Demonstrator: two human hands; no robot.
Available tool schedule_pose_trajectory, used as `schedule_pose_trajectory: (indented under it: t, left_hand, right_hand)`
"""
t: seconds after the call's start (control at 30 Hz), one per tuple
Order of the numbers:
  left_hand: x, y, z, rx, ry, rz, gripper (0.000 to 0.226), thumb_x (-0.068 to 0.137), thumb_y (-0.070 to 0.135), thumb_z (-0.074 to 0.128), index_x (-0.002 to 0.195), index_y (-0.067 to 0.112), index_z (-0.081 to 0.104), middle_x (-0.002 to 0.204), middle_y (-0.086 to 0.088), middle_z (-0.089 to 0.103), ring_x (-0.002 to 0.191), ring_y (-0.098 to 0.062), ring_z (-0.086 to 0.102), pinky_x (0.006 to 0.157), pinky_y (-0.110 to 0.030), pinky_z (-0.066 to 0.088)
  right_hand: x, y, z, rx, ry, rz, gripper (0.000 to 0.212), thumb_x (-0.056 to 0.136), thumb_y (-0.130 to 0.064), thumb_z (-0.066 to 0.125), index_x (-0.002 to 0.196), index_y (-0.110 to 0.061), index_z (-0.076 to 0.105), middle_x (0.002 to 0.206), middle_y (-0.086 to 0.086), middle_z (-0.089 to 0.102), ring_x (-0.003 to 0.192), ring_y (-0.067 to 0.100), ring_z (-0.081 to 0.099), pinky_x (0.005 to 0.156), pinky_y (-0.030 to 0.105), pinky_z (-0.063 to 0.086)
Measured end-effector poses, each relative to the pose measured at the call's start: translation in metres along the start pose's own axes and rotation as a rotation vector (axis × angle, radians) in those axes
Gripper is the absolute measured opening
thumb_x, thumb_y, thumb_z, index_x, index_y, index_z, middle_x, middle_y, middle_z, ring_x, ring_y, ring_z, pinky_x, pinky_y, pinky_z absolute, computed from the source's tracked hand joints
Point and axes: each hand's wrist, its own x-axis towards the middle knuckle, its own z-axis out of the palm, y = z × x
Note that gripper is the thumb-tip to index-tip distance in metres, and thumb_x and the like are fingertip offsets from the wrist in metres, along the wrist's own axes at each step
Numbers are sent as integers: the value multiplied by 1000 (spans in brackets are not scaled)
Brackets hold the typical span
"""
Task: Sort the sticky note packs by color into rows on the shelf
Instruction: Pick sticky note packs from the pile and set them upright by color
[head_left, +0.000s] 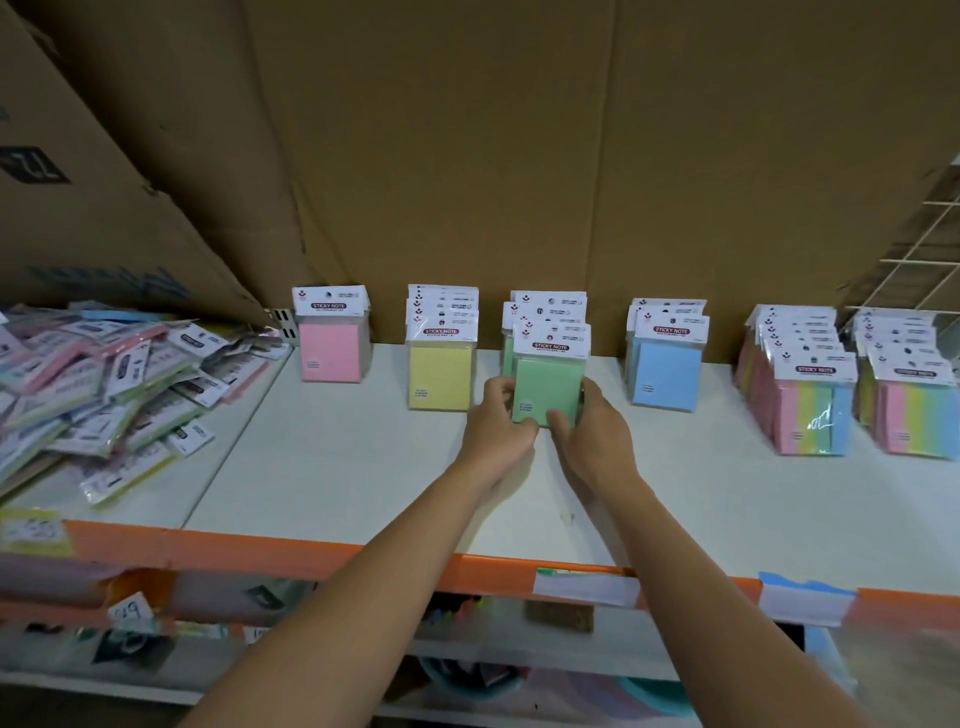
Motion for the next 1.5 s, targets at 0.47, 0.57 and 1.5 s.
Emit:
schedule_pose_trajectory:
  t: [0.47,0.57,1.5]
  left_hand:
    - [-15,0,-10,37,-23,67,60,95,11,58,147,25,32,150,0,42,138,-17,40,83,-12,40]
    - [-46,-11,-32,18,26,105,37,97,16,54,132,23,48,133,6,55,124,-13,52,92,-19,41]
    - [-117,-128,-426,-351,378,87,39,100,10,53,70,28,71,66,3,66,56,-8,59,51,-17,48]
  right_hand:
    - [-24,-9,-15,170,54,189,46,100,-26,55,143,-17,42,142,6,53,125,22,55,95,31,48]
    - [-56,-9,-30,339,95,226,24,101,-23,53,123,-19,57,112,2,68,84,3,62,65,10,43]
    - [-133,-295,188,769,-296,-37,14,99,-7,53,90,-5,63,59,-2,61,51,11,53,49,22,45]
